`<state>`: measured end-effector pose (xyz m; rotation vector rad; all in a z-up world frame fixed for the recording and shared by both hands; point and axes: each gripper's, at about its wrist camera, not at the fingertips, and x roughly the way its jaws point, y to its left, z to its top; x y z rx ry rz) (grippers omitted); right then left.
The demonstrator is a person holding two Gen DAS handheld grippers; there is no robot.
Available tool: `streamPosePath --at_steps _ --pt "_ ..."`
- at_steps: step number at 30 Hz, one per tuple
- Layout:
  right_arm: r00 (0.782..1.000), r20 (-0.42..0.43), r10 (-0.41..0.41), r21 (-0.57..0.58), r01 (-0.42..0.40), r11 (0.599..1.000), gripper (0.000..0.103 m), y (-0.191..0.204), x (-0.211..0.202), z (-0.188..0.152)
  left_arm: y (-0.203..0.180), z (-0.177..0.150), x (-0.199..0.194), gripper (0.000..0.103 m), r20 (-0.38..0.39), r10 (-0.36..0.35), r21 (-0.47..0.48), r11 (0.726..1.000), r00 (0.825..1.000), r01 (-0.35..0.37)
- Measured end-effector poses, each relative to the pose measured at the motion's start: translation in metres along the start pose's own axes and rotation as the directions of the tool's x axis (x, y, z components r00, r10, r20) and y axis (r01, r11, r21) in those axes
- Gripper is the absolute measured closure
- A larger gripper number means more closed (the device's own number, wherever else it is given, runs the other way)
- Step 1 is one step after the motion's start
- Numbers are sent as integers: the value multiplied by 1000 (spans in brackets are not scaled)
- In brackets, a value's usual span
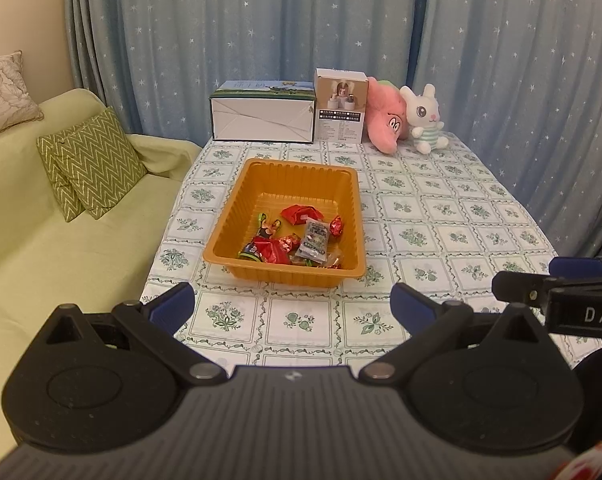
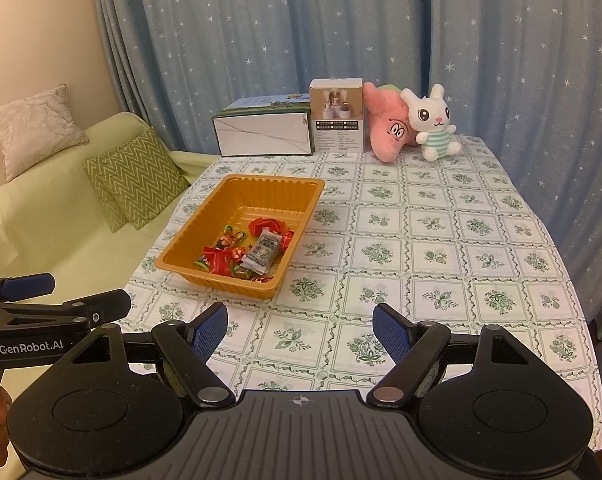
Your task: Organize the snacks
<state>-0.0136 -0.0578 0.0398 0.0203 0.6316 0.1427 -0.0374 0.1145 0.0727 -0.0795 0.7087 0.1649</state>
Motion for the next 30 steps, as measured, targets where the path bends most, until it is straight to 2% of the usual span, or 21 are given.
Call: streamPosePath --at_steps 26,30 --pt "1000 -1 0 3 0 1000 24 -3 1 0 -3 -3 4 0 3 -8 6 1000 1000 8" --pt "1000 -3 0 4 0 1000 24 -4 2 -1 -2 -6 4 0 11 11 -3 1000 1000 -11"
